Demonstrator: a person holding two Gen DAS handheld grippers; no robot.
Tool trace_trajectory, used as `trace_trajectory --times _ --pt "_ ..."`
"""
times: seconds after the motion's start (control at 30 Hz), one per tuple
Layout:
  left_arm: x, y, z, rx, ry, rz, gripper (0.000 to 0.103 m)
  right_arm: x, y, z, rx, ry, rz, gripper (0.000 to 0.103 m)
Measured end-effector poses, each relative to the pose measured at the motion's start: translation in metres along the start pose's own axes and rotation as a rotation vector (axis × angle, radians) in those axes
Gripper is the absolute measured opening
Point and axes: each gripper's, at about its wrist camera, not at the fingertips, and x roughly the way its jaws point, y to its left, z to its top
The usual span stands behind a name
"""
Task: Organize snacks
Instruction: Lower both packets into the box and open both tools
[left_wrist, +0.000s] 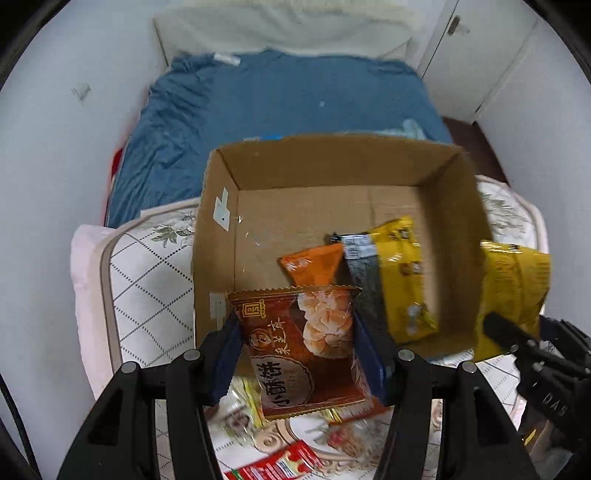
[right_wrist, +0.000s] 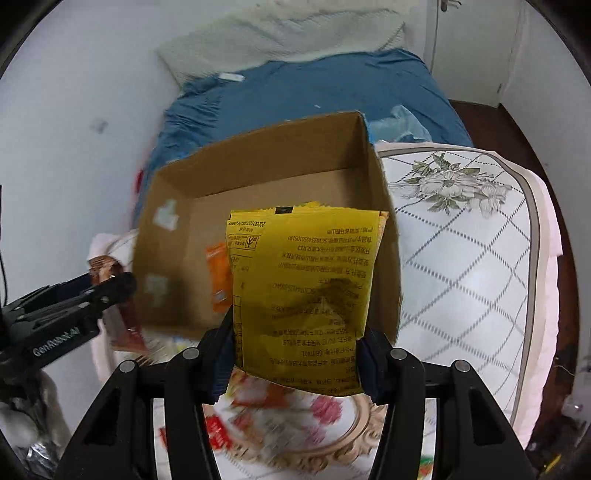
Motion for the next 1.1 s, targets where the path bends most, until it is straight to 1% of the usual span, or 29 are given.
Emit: trace_trajectory --times 0.13,0.23,0.4,0.5,0.53,0.57,0.6,0.63,0.7,0.73,0.77,0.8,0.83,0.87,0.93,1.1 --pt "0.042 0.01 0.016 -0.008 0.082 0.019 0.055 0.035 -0.009 0.017 0.015 0.053 -0.038 0.058" --pt "0.071 0.018 0.02 -0.024 0.145 0.018 0.055 0.052 -0.013 0.017 0.015 0.075 -0.057 0.058" --pt "0.1 0.025 0.017 -0.039 0.205 -0.004 0.055 0.074 -0.017 0.019 0.034 0.103 -0.073 0.058" --pt "0.109 0.026 0.014 -0.05 0.234 -0.014 0.055 0.086 -0.021 0.022 0.052 0.143 -0.082 0.06" --pt "0.11 0.027 0.011 -0.061 0.237 -0.02 0.055 0.087 -0.021 0.023 0.047 0.146 -0.087 0.064" --pt "0.111 0.028 0.009 -0.069 0.239 -0.033 0.055 0.088 -0.019 0.023 0.039 0.149 -0.092 0.07" --pt "0.112 0.028 0.008 -0.077 0.241 -0.045 0.055 0.088 -0.016 0.022 0.033 0.149 -0.081 0.081" --pt "0.112 0.029 0.006 -0.088 0.246 -0.054 0.055 0.087 -0.014 0.021 0.028 0.151 -0.079 0.086" --pt "0.109 0.032 0.005 -0.111 0.241 -0.073 0.057 0.086 -0.009 0.019 0.015 0.151 -0.087 0.089" --pt "0.105 0.033 0.003 -0.116 0.226 -0.072 0.066 0.085 -0.007 0.018 0.01 0.15 -0.088 0.092" --pt "0.101 0.033 0.003 -0.119 0.209 -0.066 0.072 0.084 -0.005 0.017 0.005 0.147 -0.089 0.093" --pt "0.096 0.034 0.003 -0.122 0.193 -0.062 0.084 0.082 -0.003 0.015 0.002 0.145 -0.092 0.093" --pt "0.093 0.034 0.002 -0.122 0.181 -0.055 0.092 0.081 -0.002 0.015 -0.002 0.143 -0.093 0.093" --pt "0.087 0.034 0.0 -0.122 0.166 -0.043 0.093 0.08 0.0 0.013 -0.007 0.141 -0.094 0.094" --pt "0.078 0.034 -0.003 -0.125 0.142 -0.038 0.094 0.077 0.002 0.012 -0.014 0.135 -0.099 0.097" --pt "0.053 0.03 -0.008 -0.118 0.07 -0.033 0.097 0.058 0.008 0.007 -0.039 0.1 -0.105 0.098"
